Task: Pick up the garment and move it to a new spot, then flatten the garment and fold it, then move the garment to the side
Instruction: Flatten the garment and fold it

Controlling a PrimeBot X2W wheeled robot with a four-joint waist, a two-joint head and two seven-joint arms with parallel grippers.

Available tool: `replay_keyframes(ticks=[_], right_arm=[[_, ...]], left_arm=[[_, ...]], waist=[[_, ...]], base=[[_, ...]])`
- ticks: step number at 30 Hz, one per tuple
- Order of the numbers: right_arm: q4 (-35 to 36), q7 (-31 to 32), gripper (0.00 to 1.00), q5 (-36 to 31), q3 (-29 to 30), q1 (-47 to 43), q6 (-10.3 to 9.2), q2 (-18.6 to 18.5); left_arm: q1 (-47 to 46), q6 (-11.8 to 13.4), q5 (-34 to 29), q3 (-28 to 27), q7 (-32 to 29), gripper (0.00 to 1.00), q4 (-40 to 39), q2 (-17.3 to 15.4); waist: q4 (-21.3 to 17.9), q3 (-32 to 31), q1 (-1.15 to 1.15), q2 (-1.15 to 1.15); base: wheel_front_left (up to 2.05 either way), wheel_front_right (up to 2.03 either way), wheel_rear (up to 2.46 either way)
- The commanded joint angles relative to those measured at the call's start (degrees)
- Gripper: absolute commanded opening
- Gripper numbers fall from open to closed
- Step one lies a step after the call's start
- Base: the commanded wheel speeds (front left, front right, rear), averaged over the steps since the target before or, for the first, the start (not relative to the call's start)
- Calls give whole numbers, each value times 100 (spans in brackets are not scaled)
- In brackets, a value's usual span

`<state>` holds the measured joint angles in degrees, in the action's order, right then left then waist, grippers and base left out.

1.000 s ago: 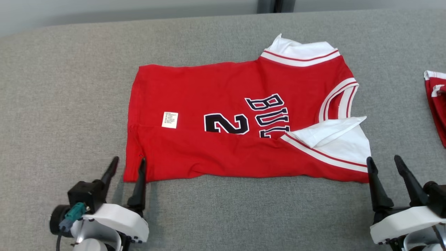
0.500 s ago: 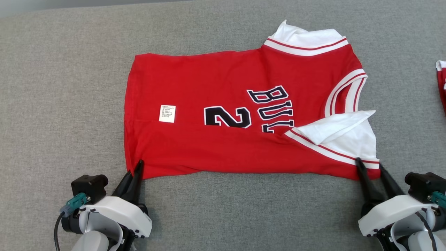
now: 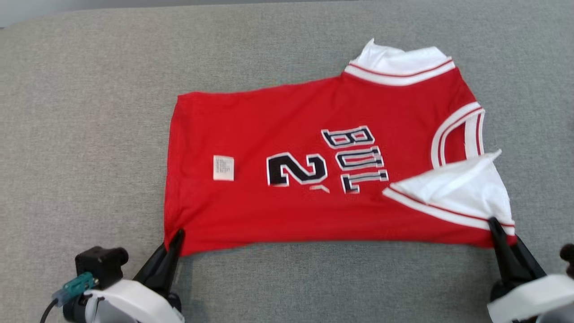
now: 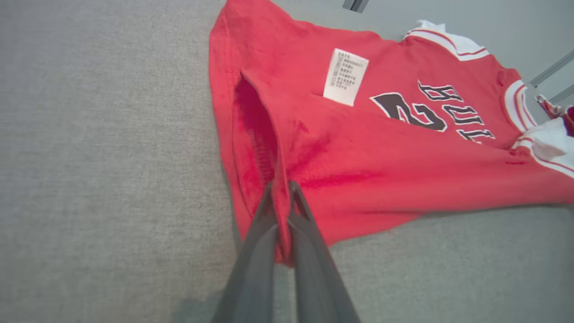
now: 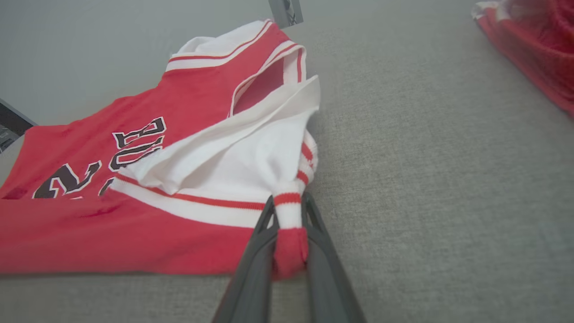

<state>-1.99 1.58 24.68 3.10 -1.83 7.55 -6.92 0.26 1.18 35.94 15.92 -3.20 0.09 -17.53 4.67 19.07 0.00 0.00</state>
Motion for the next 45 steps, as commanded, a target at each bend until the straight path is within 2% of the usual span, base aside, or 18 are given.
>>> replay_keyframes(ticks=[1,5,11,12,13,14,22,24,27,38,41,45], right_arm=[[175,101,0,3,115,-197,-12,27],[625,416,0,-16,338,-736,-13,178],[740,632,0,-59,369,-1022,-12,299],[703,639,11,-70,361,-1003,-12,314],[639,647,43,-127,365,-991,-12,321],[595,627,100,-192,386,-964,-12,328],[875,167,100,-599,612,-651,-8,351],[1100,-27,100,-698,695,-456,-8,303],[1308,-147,100,-798,714,-257,-8,255],[1399,-145,100,-851,551,32,-8,282],[1383,-176,100,-813,545,50,-8,311],[1394,-167,100,-805,464,206,-8,326]], left_arm=[[141,82,41,-35,-95,0,-184,-105],[490,250,85,-70,-382,0,-662,-264],[733,295,272,2,-574,0,-714,-190],[746,286,272,36,-595,17,-662,-180],[731,333,241,31,-565,71,-603,-155],[705,342,228,54,-521,100,-531,-117],[396,599,-224,-77,550,100,-371,244],[225,740,-502,-148,960,100,-444,273],[27,867,-750,-193,1221,100,-537,268],[-392,1050,-1021,-192,1258,100,-538,186],[-641,988,-1043,-179,1237,100,-535,152],[-1246,764,-963,-134,965,100,-211,33]], waist=[[35,-27,0,0],[65,-66,0,0],[47,-83,0,0],[45,-92,0,0],[49,-108,0,0],[54,-123,0,0],[116,-291,0,0],[103,-356,0,0],[78,-414,0,0],[-7,-477,0,0],[-15,-379,0,0],[-101,-143,0,0]], base=[[0,0,0],[0,0,0],[0,0,0],[0,0,0],[0,0,0],[0,0,0],[0,0,0],[0,0,0],[0,0,0],[0,0,0],[0,0,0],[0,0,0]])
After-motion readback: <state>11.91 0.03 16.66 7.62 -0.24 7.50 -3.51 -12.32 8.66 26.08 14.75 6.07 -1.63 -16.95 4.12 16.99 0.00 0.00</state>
